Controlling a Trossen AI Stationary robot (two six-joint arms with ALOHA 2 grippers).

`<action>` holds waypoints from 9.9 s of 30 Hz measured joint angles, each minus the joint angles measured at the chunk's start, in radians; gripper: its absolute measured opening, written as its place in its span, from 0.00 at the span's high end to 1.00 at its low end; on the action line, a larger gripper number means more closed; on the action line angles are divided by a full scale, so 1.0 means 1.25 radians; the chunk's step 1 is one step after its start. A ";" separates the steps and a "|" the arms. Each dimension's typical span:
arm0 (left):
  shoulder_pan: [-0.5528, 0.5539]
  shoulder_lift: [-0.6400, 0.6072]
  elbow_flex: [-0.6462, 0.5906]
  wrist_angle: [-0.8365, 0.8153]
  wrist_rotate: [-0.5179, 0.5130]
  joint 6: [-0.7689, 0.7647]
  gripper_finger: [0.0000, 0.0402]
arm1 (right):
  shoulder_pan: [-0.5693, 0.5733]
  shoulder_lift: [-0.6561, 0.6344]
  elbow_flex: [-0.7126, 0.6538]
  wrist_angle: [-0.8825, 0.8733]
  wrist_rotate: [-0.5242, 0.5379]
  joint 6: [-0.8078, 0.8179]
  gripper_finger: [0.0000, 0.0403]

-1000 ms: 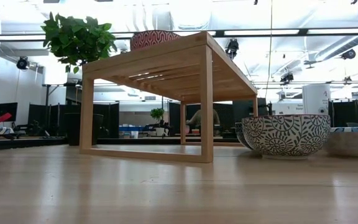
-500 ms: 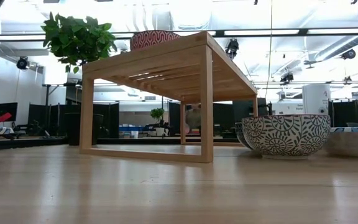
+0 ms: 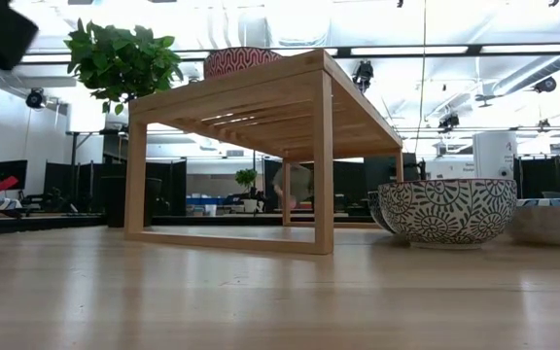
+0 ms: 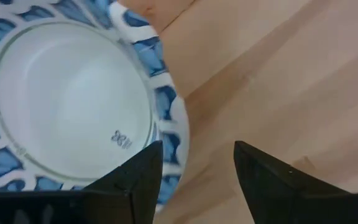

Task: Place and stack bowls onto a shelf
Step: Stack the white patterned bowl on top of the white patterned bowl on the shelf, then stack the red patterned bowl on top of the blue patterned bowl on the shelf

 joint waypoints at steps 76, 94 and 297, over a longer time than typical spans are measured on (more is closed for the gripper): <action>0.598 0.080 0.888 -0.180 -0.332 1.506 1.00 | -0.099 -0.320 -0.493 0.467 -0.080 -0.320 0.82; 0.737 0.208 0.894 -0.178 -0.274 1.585 1.00 | -0.109 -0.403 -0.514 0.460 -0.081 -0.364 0.83; 0.504 -0.620 -0.401 1.042 0.101 1.475 1.00 | -0.234 -0.354 -0.495 0.193 0.095 0.260 0.83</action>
